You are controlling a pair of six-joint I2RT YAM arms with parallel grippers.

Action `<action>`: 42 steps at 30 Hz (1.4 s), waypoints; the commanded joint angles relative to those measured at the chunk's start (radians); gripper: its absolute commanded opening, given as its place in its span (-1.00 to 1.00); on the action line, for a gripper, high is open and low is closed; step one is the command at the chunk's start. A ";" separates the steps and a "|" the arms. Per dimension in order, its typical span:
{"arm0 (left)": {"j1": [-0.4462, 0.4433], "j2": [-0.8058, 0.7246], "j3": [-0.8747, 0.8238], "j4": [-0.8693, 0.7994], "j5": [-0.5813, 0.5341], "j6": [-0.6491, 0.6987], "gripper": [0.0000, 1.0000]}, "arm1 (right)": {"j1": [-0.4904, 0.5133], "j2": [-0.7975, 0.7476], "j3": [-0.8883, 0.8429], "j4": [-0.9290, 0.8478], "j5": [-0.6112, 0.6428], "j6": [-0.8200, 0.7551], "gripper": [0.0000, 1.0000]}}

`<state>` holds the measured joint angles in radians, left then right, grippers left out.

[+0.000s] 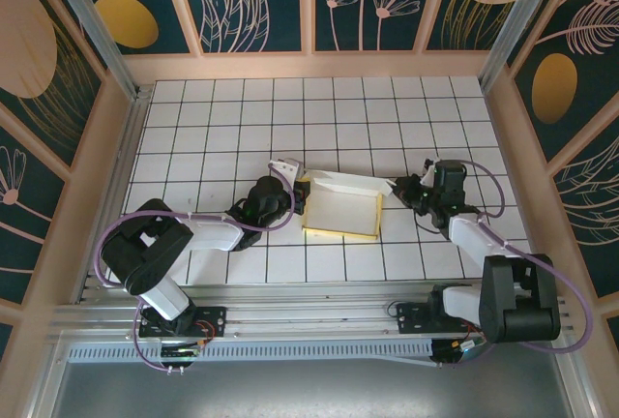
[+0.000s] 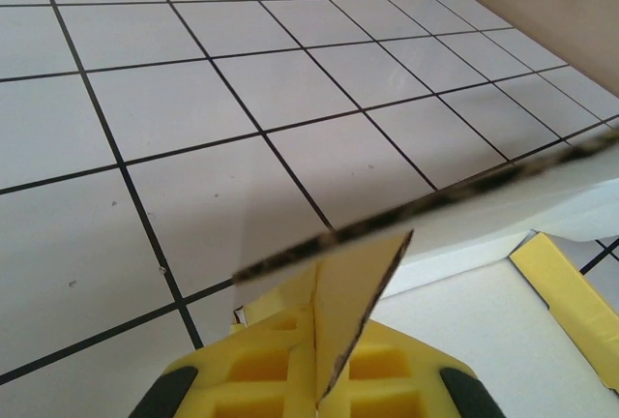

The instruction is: Fold the paper box

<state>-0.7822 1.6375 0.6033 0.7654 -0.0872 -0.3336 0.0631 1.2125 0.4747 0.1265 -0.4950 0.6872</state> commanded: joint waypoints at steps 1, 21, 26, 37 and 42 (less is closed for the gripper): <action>-0.021 0.015 0.011 -0.072 0.029 -0.015 -1.00 | 0.023 0.000 -0.019 0.015 -0.022 0.039 -0.81; -0.049 -0.020 0.027 -0.144 -0.268 -0.066 -1.00 | -0.114 -0.011 0.012 0.007 0.077 0.082 -0.86; -0.049 -0.017 0.038 -0.131 -0.285 -0.024 -1.00 | -0.138 0.044 0.081 -0.010 0.012 -0.008 -0.83; -0.049 0.011 0.125 -0.184 -0.267 0.114 -1.00 | -0.154 0.232 0.303 -0.011 -0.163 -0.160 -0.84; -0.049 0.059 0.166 -0.187 -0.243 0.113 -1.00 | -0.116 0.284 0.298 0.024 -0.179 -0.108 -0.86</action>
<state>-0.8326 1.6661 0.7395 0.5987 -0.3260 -0.2466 -0.0738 1.4712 0.7593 0.1314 -0.6315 0.5751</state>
